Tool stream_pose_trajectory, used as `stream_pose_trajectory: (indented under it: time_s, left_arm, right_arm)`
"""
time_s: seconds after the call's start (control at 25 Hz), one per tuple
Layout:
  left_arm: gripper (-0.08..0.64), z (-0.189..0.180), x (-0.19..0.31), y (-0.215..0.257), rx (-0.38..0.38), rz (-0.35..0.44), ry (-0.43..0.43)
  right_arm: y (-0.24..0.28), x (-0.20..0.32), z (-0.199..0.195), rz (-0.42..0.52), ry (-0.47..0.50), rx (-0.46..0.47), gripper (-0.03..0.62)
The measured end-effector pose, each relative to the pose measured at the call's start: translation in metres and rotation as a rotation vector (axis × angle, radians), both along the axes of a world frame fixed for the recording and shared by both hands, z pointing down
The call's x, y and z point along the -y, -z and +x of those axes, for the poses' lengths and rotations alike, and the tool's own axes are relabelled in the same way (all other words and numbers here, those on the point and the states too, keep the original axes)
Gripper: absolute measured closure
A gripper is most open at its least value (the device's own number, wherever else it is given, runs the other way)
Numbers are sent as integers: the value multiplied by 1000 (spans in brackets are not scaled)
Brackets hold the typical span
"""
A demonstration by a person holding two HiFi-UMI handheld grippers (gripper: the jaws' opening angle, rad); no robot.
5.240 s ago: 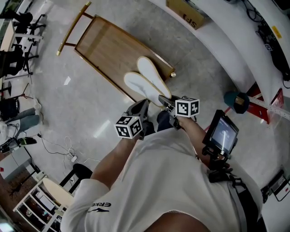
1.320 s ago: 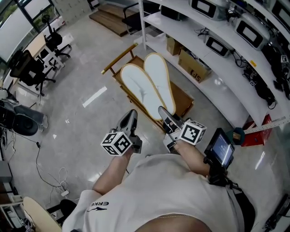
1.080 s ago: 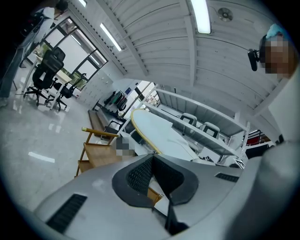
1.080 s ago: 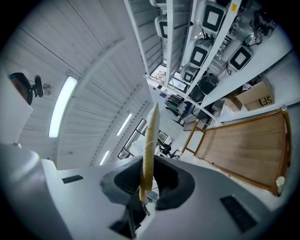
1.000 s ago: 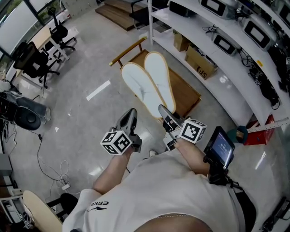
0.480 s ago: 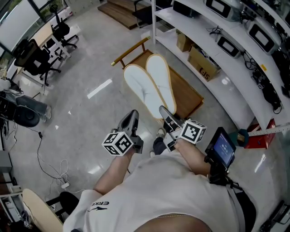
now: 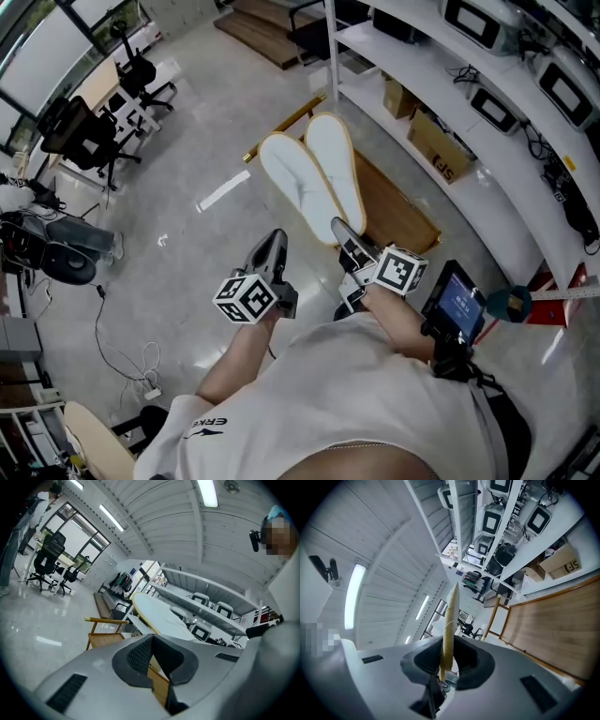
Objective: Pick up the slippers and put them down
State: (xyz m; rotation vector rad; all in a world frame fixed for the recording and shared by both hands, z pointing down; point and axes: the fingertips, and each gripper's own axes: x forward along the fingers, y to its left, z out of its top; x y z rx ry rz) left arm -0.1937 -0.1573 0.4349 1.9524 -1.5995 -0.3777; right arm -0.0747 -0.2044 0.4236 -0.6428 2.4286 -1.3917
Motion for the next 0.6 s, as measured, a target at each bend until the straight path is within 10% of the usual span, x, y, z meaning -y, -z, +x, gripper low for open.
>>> stream_pose_trajectory:
  time_s: [0.6]
  left_arm:
    - [557, 15, 113, -14, 6, -54, -149]
  right_arm:
    - [-15, 79, 17, -83, -139, 40, 529]
